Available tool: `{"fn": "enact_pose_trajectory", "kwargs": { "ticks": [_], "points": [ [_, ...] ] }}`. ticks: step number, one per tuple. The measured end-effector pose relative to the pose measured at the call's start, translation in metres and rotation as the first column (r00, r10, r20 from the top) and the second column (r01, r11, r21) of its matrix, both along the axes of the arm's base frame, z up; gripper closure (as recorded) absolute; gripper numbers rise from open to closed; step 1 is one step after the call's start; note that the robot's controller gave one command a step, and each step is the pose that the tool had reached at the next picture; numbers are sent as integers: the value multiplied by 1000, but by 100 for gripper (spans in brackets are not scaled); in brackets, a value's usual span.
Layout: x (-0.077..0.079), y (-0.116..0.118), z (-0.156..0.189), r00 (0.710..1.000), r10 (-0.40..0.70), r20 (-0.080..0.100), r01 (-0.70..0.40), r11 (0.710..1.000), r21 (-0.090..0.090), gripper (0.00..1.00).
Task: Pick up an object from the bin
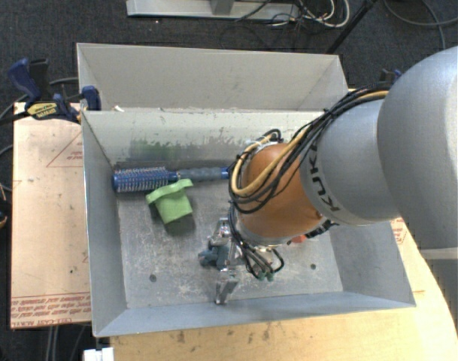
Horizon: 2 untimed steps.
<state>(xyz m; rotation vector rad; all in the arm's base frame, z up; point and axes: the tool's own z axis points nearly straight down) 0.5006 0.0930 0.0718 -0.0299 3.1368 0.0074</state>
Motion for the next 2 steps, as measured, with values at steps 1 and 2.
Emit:
{"fn": "enact_pose_trajectory", "kwargs": {
  "ticks": [1,2],
  "points": [
    [0,2,3,1000,4,0,-4,1000,0,100],
    [0,4,148,997,80,5,-80,997,-3,100]
  ]
}}
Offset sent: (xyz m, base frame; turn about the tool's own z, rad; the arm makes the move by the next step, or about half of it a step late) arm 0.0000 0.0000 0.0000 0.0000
